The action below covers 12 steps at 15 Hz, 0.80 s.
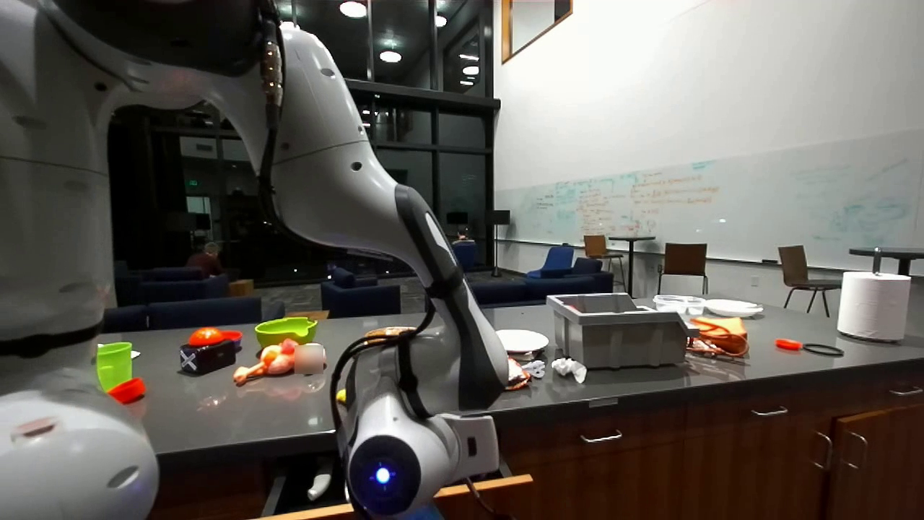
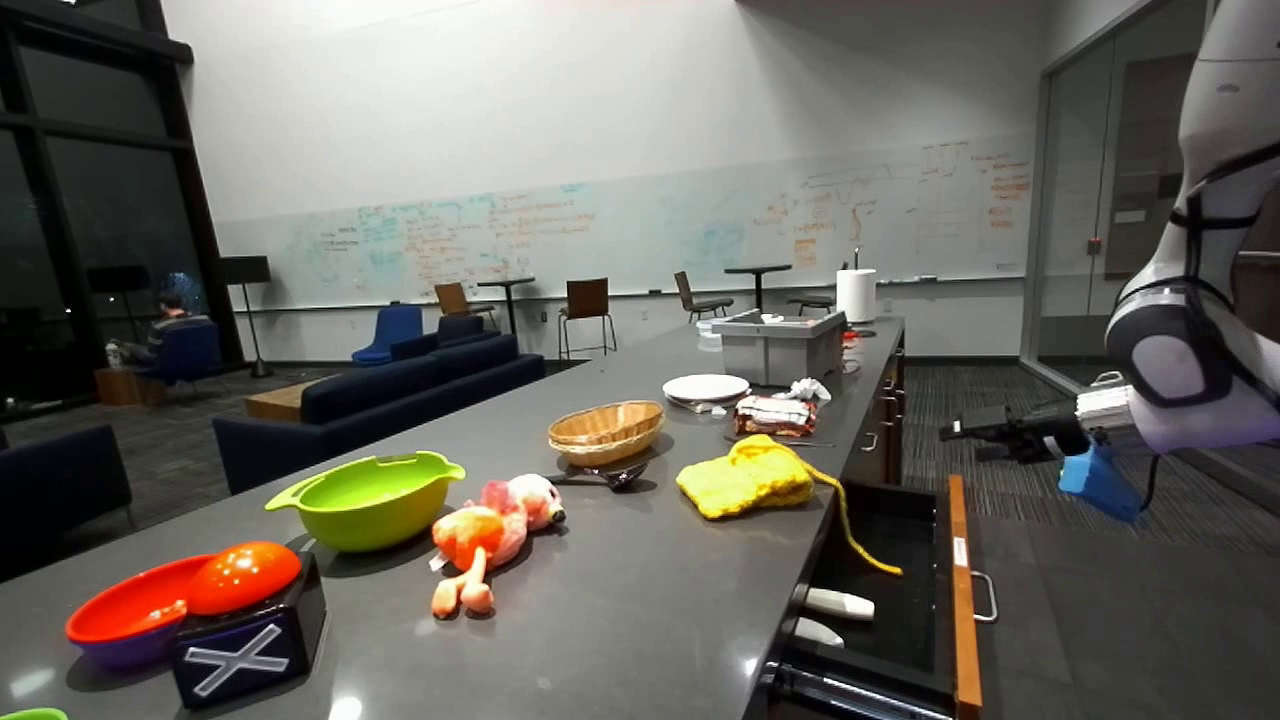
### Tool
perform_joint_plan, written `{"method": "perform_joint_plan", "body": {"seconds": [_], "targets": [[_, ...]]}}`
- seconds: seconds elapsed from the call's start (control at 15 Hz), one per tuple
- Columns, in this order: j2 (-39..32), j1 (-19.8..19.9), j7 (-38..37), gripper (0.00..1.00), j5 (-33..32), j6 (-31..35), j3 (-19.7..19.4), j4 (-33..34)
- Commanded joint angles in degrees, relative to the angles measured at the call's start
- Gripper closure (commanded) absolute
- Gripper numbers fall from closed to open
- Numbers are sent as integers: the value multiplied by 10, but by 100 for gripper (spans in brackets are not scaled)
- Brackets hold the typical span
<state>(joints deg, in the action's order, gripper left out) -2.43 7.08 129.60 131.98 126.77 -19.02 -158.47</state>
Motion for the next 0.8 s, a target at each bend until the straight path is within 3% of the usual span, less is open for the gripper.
{"method": "perform_joint_plan", "body": {"seconds": [0.0, 0.2, 0.27, 0.33, 0.4, 0.6, 0.67, 0.73], "targets": [[42, -10, 132, 0, 97, 37, 58, -5], [62, -15, 246, 0, 156, 24, 93, -15], [96, -12, 282, 0, 159, 18, 97, -47], [146, 9, 215, 0, 63, 71, 82, -18], [139, 9, 210, 0, 49, 74, 89, -3], [238, 118, 196, 0, -31, 75, 190, -51], [211, 134, 196, 0, -39, 71, 213, -4], [231, 172, 196, 0, -46, 61, 250, -5]]}}
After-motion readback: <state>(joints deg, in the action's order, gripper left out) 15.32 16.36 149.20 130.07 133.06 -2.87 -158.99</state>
